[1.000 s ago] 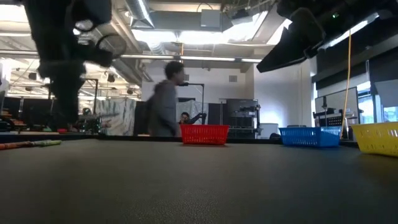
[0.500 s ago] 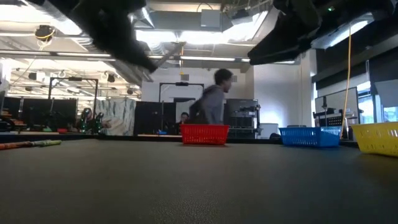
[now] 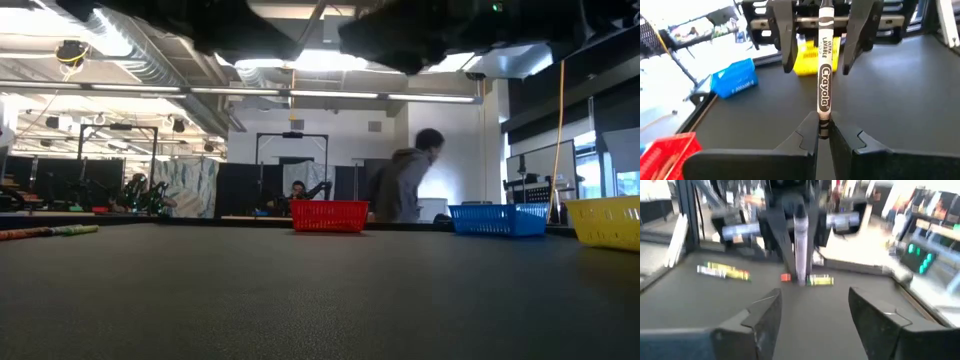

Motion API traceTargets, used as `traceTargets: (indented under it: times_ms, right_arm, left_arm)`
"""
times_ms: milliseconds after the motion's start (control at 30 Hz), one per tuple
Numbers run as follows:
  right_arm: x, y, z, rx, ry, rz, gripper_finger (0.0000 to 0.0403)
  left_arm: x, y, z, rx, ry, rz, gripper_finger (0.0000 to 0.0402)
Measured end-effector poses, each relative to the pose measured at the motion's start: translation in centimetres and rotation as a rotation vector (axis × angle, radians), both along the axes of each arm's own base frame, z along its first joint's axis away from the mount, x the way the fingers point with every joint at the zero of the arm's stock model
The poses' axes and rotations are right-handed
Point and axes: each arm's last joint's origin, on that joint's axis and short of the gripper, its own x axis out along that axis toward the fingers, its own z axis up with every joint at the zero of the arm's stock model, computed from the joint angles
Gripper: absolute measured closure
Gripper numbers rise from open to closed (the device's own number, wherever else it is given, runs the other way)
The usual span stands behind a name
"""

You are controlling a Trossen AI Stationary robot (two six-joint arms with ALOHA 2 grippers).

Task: Sort crayons
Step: Put the black crayon into the blue bin

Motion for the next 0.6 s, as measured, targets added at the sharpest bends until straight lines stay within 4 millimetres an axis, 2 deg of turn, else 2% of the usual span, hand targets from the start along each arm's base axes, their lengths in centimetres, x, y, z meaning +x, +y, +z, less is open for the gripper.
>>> traceTargets:
  times_ms: [200, 600]
  right_arm:
    - [0.4, 0.4, 0.5, -0.005, -0.108, 0.099, 0.0211]
    - [0.3, 0.2, 1.7, -0.050, -0.229, 0.077, 0.0238]
  left_arm:
    - [0.9, 0.4, -0.2, 0.001, -0.049, -0.015, 0.0383]
    - [2.0, 1.5, 0.3, 0.063, -0.153, -0.055, 0.0383]
